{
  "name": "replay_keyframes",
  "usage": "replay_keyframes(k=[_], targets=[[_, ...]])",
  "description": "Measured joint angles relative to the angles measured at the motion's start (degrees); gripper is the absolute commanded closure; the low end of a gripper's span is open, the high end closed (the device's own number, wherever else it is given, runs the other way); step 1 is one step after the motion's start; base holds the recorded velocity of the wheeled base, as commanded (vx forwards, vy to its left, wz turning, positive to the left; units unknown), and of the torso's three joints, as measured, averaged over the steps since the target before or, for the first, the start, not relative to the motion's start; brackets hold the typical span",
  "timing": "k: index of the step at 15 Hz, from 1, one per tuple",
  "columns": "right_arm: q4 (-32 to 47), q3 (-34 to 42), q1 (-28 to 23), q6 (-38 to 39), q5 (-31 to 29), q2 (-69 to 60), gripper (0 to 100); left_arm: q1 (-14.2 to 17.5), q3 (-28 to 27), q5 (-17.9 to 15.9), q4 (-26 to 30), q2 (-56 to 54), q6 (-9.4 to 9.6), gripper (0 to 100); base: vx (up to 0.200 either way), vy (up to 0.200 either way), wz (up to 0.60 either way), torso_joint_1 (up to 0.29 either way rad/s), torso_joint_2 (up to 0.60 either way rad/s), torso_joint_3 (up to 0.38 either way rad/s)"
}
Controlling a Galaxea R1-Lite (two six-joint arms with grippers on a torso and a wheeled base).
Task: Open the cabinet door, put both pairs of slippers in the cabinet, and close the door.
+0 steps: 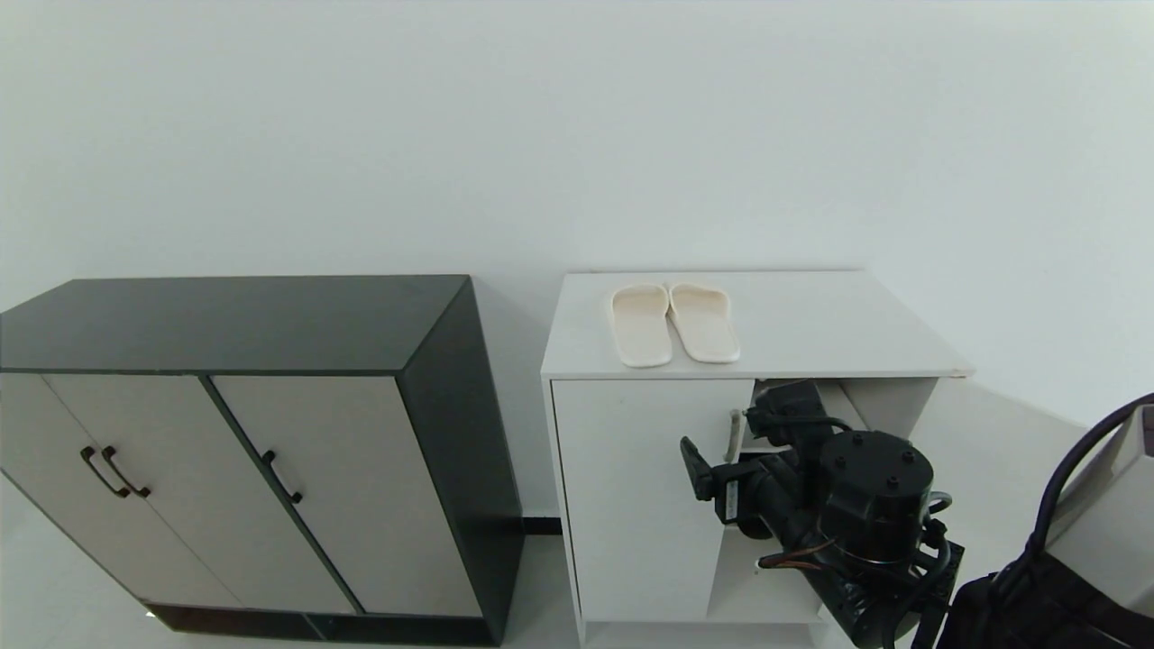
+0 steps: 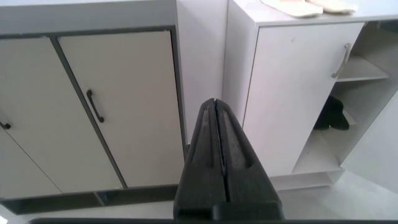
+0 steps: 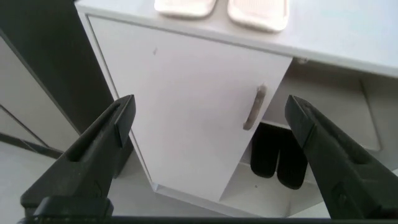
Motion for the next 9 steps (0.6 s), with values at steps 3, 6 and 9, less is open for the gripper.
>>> replay_keyframes(k=[3,6,9], targets=[[-0.24,0.24,0.00,0.06,0.07,0.00,0,0.00,0.00,0.00,-0.05,0.02,0.00,100,0.000,0.000,0.00,0.144,-0.33,-0.185],[-0.46,0.61,-0.02,-2.08,0.07,0.00,0,0.00,0.00,0.00,0.00,0.02,0.00,100,0.000,0.000,0.00,0.012,-0.02,-0.012],[-0.16,0.72,0.05,-4.85,0.07,-0.41,0,0.00,0.00,0.00,0.00,0.05,0.00,100,0.000,0.000,0.00,0.000,0.00,0.000]])
